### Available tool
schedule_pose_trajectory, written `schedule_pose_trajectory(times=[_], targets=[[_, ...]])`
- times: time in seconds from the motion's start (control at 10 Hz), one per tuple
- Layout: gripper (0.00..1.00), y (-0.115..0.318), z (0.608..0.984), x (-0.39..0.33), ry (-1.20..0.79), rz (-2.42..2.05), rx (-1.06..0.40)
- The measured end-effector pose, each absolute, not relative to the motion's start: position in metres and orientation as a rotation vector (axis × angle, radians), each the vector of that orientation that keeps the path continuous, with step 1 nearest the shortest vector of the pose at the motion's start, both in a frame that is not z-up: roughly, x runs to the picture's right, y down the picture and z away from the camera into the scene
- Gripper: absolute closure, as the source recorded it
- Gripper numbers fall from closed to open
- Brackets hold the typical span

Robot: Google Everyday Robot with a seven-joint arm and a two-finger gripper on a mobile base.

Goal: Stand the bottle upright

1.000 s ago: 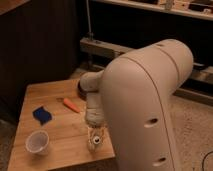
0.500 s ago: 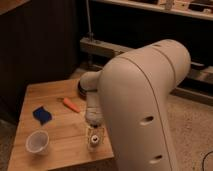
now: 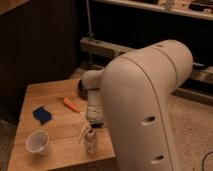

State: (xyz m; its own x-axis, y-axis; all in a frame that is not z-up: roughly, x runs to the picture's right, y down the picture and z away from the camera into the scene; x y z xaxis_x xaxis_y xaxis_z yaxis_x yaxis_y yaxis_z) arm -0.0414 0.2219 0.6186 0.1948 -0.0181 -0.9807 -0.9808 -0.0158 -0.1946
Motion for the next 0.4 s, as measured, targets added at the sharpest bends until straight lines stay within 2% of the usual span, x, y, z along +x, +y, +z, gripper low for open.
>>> schedule_pose_trajectory(times=[0.4], targets=[[0.20,0.2222,0.6186,-0.0422,1.069,1.061,-1.321]])
